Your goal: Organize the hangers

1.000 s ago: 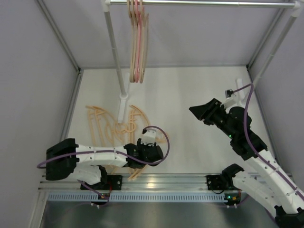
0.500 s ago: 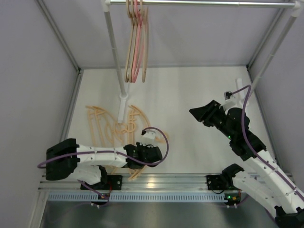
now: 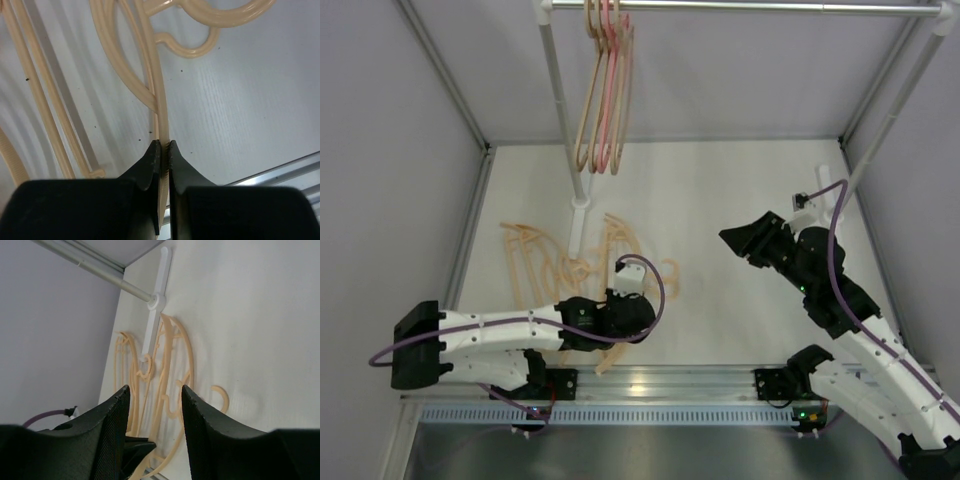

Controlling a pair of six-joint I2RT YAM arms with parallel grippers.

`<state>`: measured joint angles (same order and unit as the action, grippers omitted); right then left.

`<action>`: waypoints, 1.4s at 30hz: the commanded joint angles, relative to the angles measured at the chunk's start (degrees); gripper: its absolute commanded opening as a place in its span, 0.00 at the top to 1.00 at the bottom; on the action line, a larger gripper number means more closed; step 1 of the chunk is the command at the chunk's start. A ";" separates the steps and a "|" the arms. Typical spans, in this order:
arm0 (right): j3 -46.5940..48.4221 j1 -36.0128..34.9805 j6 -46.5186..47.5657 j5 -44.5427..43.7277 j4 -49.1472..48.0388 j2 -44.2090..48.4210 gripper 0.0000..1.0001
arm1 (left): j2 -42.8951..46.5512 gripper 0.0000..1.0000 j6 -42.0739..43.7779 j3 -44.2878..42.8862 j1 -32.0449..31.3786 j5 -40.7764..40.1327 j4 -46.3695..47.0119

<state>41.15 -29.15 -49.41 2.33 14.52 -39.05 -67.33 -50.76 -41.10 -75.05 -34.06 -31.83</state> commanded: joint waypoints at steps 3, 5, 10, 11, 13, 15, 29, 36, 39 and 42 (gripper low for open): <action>3.15 -0.74 1.68 -2.06 2.26 0.64 0.56 | 4.22 1.00 3.65 -5.65 0.08 0.58 -1.12; 3.59 -0.82 2.03 -2.06 3.05 1.08 0.56 | 5.10 1.00 3.92 -6.79 0.08 1.19 -1.12; 4.64 -0.74 2.74 -4.52 4.37 1.34 0.57 | 5.90 1.00 3.83 -9.17 0.08 -1.00 -4.02; 4.73 -0.74 2.74 -4.61 4.55 1.43 0.56 | 5.98 1.00 4.00 -9.43 0.08 -1.09 -3.94; 5.26 -0.82 3.09 -5.31 5.07 1.69 0.57 | 5.98 1.00 4.96 -10.31 0.08 0.04 -3.24; 6.31 -0.74 3.79 -6.71 6.74 2.04 0.57 | 5.81 1.00 6.45 -11.71 0.08 0.84 -2.62; 20.44 -0.74 6.52 -24.62 25.71 9.86 0.57 | -12.46 1.00 20.26 -32.26 0.77 17.52 18.20; 33.29 -0.82 8.27 -29.92 33.20 12.50 0.57 | -20.73 1.00 20.70 -42.11 7.36 31.33 30.94; 37.42 -0.82 8.98 -30.54 35.57 11.98 0.57 | -23.37 1.00 18.96 -45.63 10.17 36.84 38.06; 39.53 -0.82 9.24 -30.72 36.54 11.63 0.56 | -25.83 1.00 13.43 -47.05 14.22 41.78 47.37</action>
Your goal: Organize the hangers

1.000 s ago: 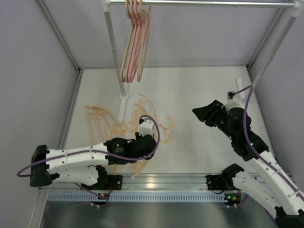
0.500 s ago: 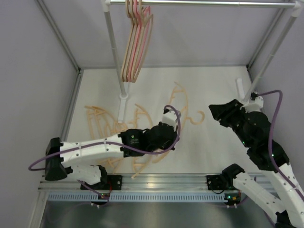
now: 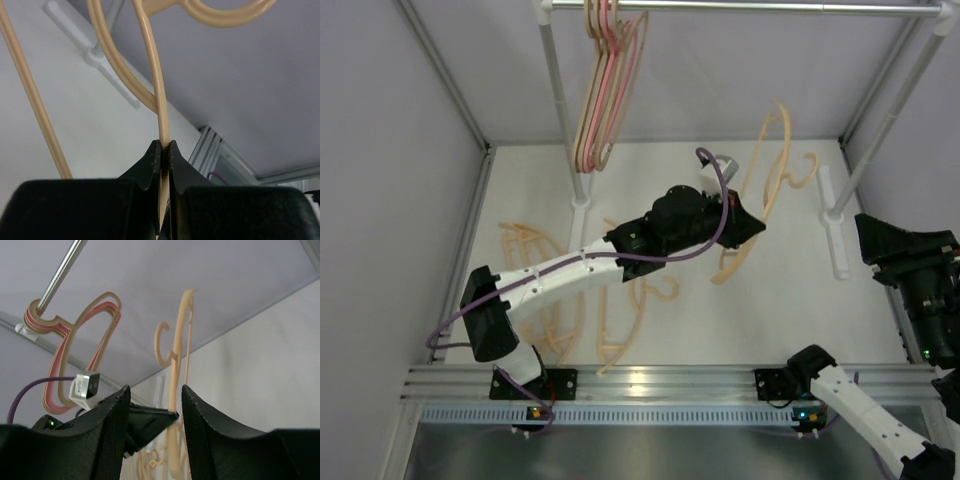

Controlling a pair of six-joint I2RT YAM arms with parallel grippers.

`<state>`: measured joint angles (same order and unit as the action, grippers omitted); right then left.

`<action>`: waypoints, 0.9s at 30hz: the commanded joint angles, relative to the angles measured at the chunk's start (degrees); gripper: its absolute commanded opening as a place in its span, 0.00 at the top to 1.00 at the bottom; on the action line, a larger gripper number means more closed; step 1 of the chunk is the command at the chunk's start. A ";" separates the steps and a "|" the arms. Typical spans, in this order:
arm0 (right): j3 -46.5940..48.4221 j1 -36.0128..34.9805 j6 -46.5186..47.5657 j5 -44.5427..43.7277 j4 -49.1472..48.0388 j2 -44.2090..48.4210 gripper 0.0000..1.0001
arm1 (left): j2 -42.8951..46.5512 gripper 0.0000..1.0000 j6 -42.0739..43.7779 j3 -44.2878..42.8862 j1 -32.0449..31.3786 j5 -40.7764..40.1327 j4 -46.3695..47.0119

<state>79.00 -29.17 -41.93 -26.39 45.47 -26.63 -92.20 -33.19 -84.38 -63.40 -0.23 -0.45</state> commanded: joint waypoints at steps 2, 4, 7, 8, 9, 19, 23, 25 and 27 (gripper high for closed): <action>2.64 -0.80 1.85 -1.91 5.85 -0.96 0.56 | -3.32 1.00 -6.26 -6.05 4.77 8.32 20.98; 3.17 -0.71 1.94 -1.91 6.47 -1.23 0.56 | -5.08 1.00 -8.64 -7.98 6.08 8.40 23.99; 4.14 -0.80 1.94 -1.64 6.91 -1.58 0.56 | -9.04 1.00 -9.96 -14.65 6.97 7.00 25.50; 4.32 -0.72 2.03 -1.56 7.08 -1.75 0.56 | -10.26 1.00 -10.83 -19.02 7.14 6.82 24.89; 4.49 -0.71 2.03 -1.47 7.17 -1.93 0.56 | -12.54 1.00 -11.45 -21.50 7.41 6.56 24.36; 6.16 -0.80 2.73 -1.56 8.32 -2.55 0.56 | -26.70 1.00 -22.00 -48.50 10.92 5.07 17.68; 6.69 -0.71 2.82 -1.38 8.40 -2.81 0.56 | -27.50 1.00 -25.07 -50.53 12.06 3.66 17.15; 6.95 -0.72 2.73 -1.21 8.49 -2.90 0.56 | -27.42 1.00 -26.13 -50.45 12.86 3.31 16.89; 7.22 -0.80 2.65 -0.94 8.49 -3.16 0.56 | -27.24 1.00 -27.28 -50.45 13.47 2.96 16.36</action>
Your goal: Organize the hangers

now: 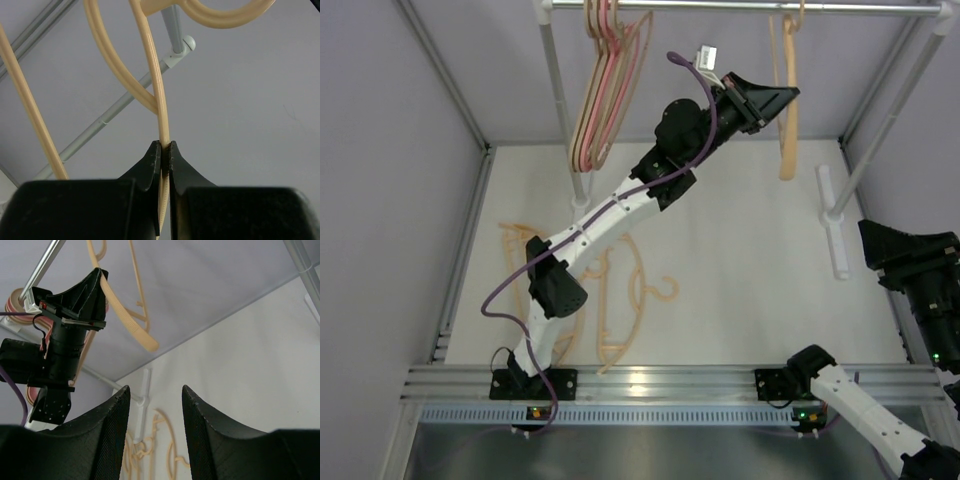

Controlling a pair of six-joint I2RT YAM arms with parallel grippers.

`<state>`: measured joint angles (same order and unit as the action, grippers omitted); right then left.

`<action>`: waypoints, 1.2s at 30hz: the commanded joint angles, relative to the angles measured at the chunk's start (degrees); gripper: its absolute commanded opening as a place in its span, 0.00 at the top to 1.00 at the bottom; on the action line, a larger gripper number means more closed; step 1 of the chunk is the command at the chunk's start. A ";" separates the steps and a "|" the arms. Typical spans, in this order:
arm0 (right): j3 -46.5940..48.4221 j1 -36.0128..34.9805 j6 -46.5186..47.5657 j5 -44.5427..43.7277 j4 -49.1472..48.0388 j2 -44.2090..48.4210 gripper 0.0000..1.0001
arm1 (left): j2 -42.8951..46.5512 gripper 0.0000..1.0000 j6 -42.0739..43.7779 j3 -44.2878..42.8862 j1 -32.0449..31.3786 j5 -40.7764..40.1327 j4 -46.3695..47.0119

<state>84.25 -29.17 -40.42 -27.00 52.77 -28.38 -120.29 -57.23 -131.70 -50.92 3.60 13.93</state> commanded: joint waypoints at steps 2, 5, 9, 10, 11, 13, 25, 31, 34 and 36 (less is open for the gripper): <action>2.06 -0.72 1.05 -0.24 1.19 -1.50 0.56 | 1.02 1.00 -3.85 -3.30 1.34 -1.04 1.63; 1.89 -0.80 0.96 -0.15 1.19 -1.68 0.56 | 1.02 1.00 -4.90 -3.82 2.13 -1.57 0.32; 1.62 -0.71 0.70 -0.15 1.19 -1.94 0.56 | -0.03 1.00 -6.92 -5.23 3.01 -1.84 -2.67; 1.53 -0.71 0.70 -0.07 1.19 -1.94 0.56 | -0.12 1.00 -7.36 -5.23 3.10 -2.01 -3.03; 1.36 -0.71 0.61 0.11 1.19 -2.12 0.56 | -0.38 1.00 -7.98 -5.23 3.19 -2.01 -3.12; 1.18 -0.80 0.44 0.29 1.19 -2.20 0.56 | -0.82 1.00 -8.42 -5.23 3.45 -2.01 -3.82; -0.13 -0.80 -0.36 0.29 1.10 -1.50 0.55 | -0.91 1.00 -9.74 -3.83 3.46 -0.87 -5.41; -0.57 -0.80 -0.62 0.46 1.10 -1.24 0.55 | 2.07 0.99 -7.99 0.65 2.67 -1.05 -3.92; -0.84 -0.72 -0.53 0.46 1.10 -0.98 0.55 | 3.83 0.93 -6.14 2.67 1.96 -1.31 -3.21; -1.01 -0.80 -0.53 0.46 1.10 -0.71 0.55 | 4.88 0.82 -5.53 4.60 1.35 -1.75 -2.60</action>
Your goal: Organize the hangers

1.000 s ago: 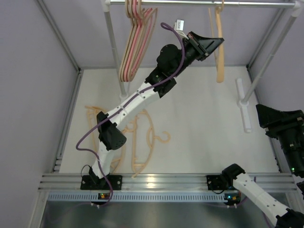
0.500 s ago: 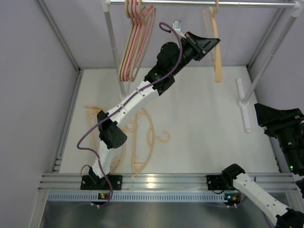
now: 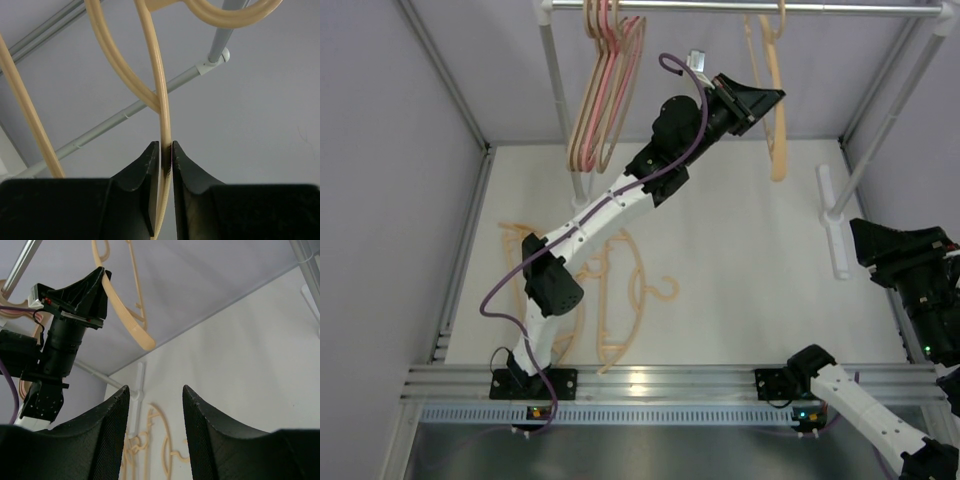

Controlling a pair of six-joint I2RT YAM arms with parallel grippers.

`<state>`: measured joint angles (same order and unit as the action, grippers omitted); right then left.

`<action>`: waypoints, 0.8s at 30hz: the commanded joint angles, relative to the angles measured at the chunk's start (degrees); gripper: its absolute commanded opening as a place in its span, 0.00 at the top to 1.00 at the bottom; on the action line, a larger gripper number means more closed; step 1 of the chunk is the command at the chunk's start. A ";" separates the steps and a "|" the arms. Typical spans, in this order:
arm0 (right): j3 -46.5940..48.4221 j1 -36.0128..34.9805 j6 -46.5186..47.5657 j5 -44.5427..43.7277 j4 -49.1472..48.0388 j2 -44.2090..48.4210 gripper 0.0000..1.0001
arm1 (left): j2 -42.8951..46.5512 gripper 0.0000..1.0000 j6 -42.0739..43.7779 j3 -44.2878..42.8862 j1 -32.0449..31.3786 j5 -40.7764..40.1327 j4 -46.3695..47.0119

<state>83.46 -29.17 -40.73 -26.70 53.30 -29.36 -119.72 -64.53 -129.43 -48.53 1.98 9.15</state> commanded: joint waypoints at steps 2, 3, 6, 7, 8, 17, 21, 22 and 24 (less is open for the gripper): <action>-0.40 -0.80 -0.23 0.16 0.58 0.45 0.55 | 6.07 0.70 3.18 3.74 -1.73 -0.74 2.63; -0.49 -0.80 -0.14 0.16 0.58 0.54 0.55 | 6.69 0.68 3.79 5.22 -2.00 -0.92 2.72; -0.84 -0.71 -0.05 0.24 0.58 0.71 0.55 | 9.50 0.61 6.52 7.86 -3.14 -1.36 3.33; -0.93 -0.71 0.04 0.24 0.58 0.63 0.55 | 10.20 0.59 7.66 10.40 -3.41 -2.49 4.20; -1.02 -0.71 -0.05 0.24 0.58 0.71 0.55 | 11.95 0.57 8.28 11.90 -3.93 -3.55 5.00; -2.60 -0.71 0.04 0.24 0.58 1.41 0.54 | 21.10 0.47 18.99 25.87 -8.76 -12.08 7.47; -3.48 -0.80 0.04 0.16 0.49 1.85 0.54 | 25.14 0.46 25.15 32.03 -12.54 -17.26 5.98; -3.74 -0.72 0.04 0.07 0.58 2.03 0.54 | 26.98 0.46 27.16 33.52 -13.25 -18.23 5.19; -4.62 -0.72 -0.14 -0.02 0.40 2.55 0.54 | 29.53 0.46 28.58 40.17 -15.62 -21.22 4.13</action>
<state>79.79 -29.17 -40.71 -26.50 53.58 -27.88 -95.15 -42.37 -95.53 -61.56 -13.45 12.86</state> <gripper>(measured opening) 0.461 0.537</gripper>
